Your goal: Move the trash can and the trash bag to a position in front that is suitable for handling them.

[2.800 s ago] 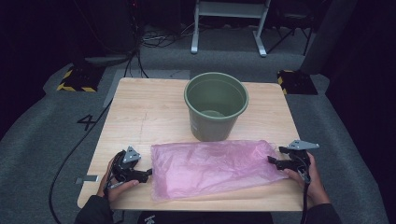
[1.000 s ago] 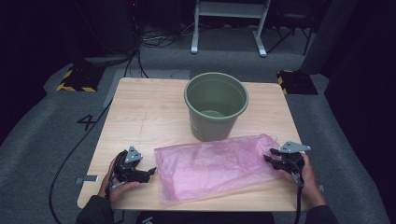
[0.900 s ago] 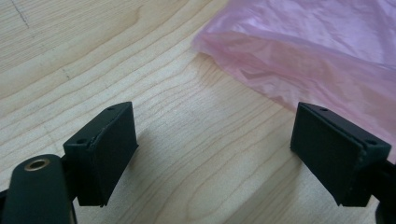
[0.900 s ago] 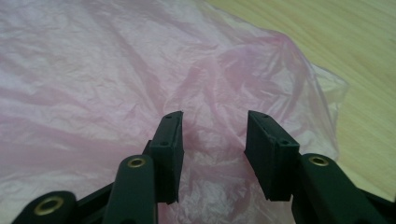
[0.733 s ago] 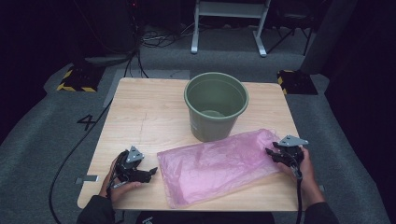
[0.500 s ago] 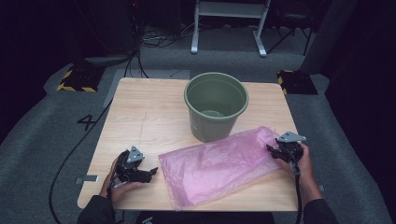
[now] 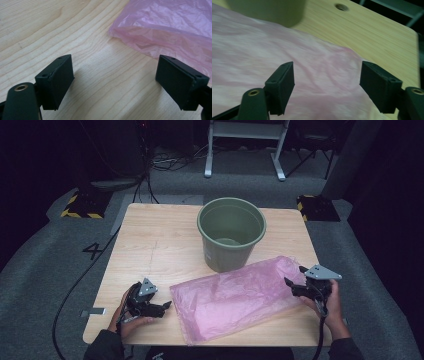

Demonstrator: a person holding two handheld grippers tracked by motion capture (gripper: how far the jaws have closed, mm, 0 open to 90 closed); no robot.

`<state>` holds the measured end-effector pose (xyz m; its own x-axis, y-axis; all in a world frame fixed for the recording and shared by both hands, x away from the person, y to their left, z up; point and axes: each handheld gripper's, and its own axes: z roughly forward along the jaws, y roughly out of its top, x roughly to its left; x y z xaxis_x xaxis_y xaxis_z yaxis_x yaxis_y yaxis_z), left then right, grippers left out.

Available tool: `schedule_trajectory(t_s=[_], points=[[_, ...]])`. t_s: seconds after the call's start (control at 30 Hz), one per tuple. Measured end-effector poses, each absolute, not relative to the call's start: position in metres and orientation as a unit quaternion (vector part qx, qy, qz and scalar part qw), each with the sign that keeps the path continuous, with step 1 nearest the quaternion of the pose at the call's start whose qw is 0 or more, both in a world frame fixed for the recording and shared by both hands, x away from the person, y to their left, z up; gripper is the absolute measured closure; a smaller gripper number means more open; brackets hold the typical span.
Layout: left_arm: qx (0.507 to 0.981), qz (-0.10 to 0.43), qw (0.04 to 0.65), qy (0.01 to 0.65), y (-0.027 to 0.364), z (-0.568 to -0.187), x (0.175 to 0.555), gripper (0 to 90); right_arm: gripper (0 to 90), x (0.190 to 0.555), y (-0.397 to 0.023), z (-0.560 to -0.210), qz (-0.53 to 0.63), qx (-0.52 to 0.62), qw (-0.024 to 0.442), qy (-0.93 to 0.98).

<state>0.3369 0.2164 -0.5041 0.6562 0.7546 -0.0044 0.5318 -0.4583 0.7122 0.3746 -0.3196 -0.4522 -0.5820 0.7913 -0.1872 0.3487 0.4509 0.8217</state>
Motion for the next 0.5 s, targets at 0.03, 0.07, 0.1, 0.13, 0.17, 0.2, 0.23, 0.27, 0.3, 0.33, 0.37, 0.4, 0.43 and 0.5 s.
schedule_trajectory(t_s=[0.03, 0.07, 0.1, 0.13, 0.17, 0.2, 0.23, 0.27, 0.3, 0.33, 0.37, 0.4, 0.43, 0.5], points=[[0.84, 0.158, 0.353, 0.382, 0.215, -0.504, 0.337, 14.3, 25.9, 0.371, -0.316, -0.451, 0.393, 0.342, 0.277, 0.807], [0.84, 0.158, 0.352, 0.381, 0.214, -0.504, 0.336, 14.3, 25.9, 0.367, -0.312, -0.451, 0.398, 0.33, 0.267, 0.813], [0.84, 0.155, 0.353, 0.382, 0.213, -0.504, 0.336, 14.3, 25.4, 0.363, -0.307, -0.452, 0.4, 0.32, 0.258, 0.819], [0.842, 0.157, 0.352, 0.378, 0.213, -0.504, 0.336, 14.3, 24.6, 0.36, -0.301, -0.453, 0.401, 0.307, 0.248, 0.827], [0.841, 0.156, 0.353, 0.379, 0.212, -0.504, 0.336, 14.3, 24.3, 0.356, -0.295, -0.455, 0.402, 0.293, 0.236, 0.835], [0.841, 0.156, 0.353, 0.379, 0.212, -0.504, 0.336, 14.3, 24.3, 0.351, -0.289, -0.457, 0.402, 0.28, 0.226, 0.842], [0.842, 0.157, 0.353, 0.377, 0.21, -0.504, 0.336, 14.3, 24.3, 0.346, -0.281, -0.461, 0.406, 0.266, 0.21, 0.849], [0.842, 0.156, 0.353, 0.377, 0.208, -0.504, 0.335, 14.3, 24.2, 0.344, -0.278, -0.462, 0.408, 0.259, 0.202, 0.852], [0.842, 0.153, 0.355, 0.377, 0.207, -0.504, 0.335, 14.3, 23.5, 0.339, -0.27, -0.466, 0.407, 0.24, 0.187, 0.861], [0.844, 0.155, 0.353, 0.373, 0.206, -0.504, 0.335, 14.3, 22.5, 0.335, -0.264, -0.468, 0.402, 0.227, 0.184, 0.868], [0.843, 0.154, 0.354, 0.374, 0.205, -0.504, 0.335, 14.3, 22.5, 0.332, -0.258, -0.47, 0.402, 0.217, 0.176, 0.872], [0.845, 0.154, 0.353, 0.371, 0.204, -0.504, 0.335, 14.3, 22.4, 0.329, -0.254, -0.472, 0.405, 0.206, 0.163, 0.876], [0.845, 0.153, 0.354, 0.371, 0.202, -0.504, 0.335, 14.3, 21.3, 0.326, -0.249, -0.474, 0.408, 0.197, 0.153, 0.878], [0.845, 0.153, 0.354, 0.371, 0.199, -0.504, 0.335, 14.3, 20.5, 0.321, -0.241, -0.476, 0.412, 0.18, 0.137, 0.883]])
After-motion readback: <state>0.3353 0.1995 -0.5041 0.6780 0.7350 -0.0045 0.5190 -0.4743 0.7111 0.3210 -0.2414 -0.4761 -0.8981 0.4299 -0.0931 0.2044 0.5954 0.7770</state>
